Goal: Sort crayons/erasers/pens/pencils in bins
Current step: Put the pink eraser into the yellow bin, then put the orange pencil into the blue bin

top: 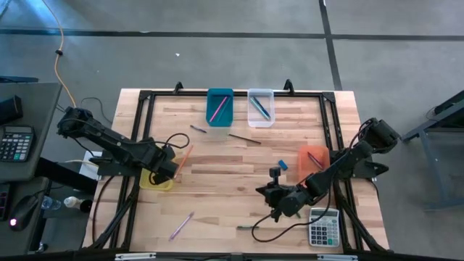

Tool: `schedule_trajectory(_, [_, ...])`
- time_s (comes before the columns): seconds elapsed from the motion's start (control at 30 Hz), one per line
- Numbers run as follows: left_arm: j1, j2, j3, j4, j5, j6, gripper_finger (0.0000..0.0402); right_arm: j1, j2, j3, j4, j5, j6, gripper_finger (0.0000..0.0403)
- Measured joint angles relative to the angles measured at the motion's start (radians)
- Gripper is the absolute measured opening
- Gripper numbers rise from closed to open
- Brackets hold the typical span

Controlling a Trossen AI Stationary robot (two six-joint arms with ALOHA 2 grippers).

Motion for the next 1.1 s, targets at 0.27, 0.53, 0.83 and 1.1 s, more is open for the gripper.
schedule_trajectory(0.27, [0.000,0.000,0.000,0.015,0.011,-0.040,0.0040,0.000,0.000,0.000,0.002,0.000,-0.001,0.0000])
schedule_trajectory(0.53, [0.000,0.000,0.001,0.033,0.043,-0.033,0.0084,0.000,0.000,0.000,0.002,0.000,-0.001,0.0000])
schedule_trajectory(0.83, [0.001,0.000,0.169,-0.064,0.052,0.053,0.0114,-0.001,0.000,0.000,0.002,0.000,-0.001,0.0000])
schedule_trajectory(1.1, [0.097,0.000,0.336,0.073,-0.020,0.221,0.0096,-0.005,0.000,0.000,-0.004,-0.024,-0.018,0.0000])
